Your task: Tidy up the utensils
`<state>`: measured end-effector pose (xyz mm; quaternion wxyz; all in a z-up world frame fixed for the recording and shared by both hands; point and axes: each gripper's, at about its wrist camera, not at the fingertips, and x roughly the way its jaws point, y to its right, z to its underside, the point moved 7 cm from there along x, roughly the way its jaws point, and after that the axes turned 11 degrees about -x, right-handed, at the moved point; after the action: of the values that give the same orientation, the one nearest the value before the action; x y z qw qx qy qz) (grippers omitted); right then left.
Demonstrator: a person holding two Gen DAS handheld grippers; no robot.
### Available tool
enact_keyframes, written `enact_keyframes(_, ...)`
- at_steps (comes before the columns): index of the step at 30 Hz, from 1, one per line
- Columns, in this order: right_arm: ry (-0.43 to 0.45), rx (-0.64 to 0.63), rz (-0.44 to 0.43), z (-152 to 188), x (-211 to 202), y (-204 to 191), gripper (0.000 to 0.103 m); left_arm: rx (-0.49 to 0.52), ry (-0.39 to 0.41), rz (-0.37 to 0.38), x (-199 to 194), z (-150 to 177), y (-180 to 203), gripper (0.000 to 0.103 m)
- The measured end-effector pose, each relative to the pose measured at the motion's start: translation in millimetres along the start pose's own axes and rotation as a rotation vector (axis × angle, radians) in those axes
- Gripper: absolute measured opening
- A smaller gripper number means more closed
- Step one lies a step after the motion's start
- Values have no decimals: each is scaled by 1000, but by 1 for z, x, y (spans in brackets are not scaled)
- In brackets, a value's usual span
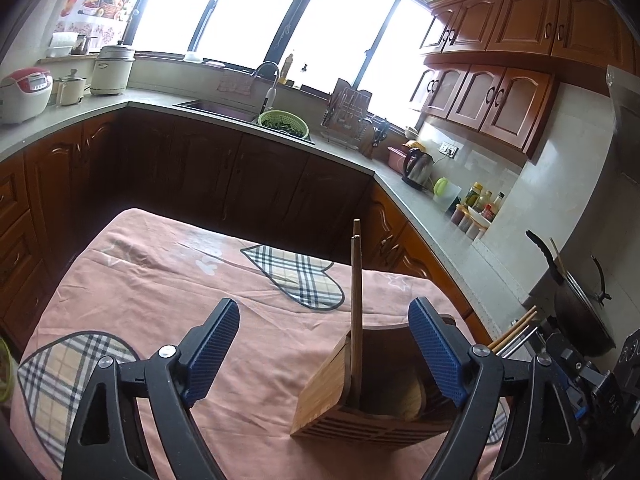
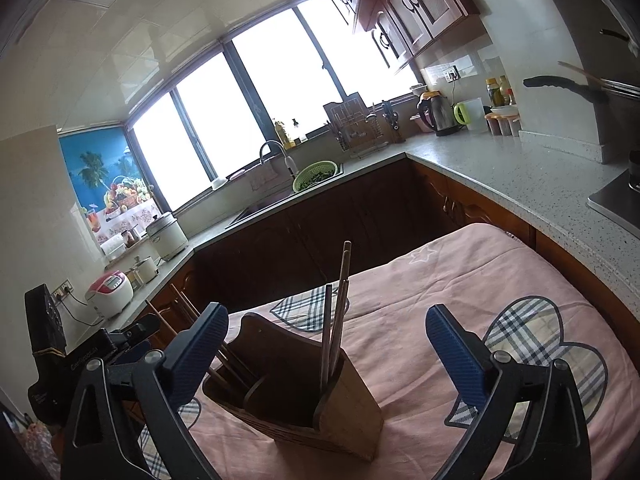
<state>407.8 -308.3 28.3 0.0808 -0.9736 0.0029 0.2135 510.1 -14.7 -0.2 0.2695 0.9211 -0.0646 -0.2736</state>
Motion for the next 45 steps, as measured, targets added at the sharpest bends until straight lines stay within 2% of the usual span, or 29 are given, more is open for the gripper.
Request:
enact_keyframes(14, -1, -19, -18, 6, -25, -12, 101, 18, 1, -18, -43, 12, -10, 90)
enact_keyframes(20, 4, -34, -24, 12, -44, -20, 101, 39, 24, -30, -79, 22, -16, 93)
enact_keyframes(25, 10, -47, -34, 23, -64, -28, 101, 41, 55, -80, -116, 42, -26, 98)
enact_keyframes(31, 13, -63, -50, 42, -91, -37, 101, 63, 51, -134, -157, 73, -30, 101)
enact_keyframes(45, 32, -256, -53, 97, -157, -74, 103, 106, 79, -153, -237, 124, -30, 102)
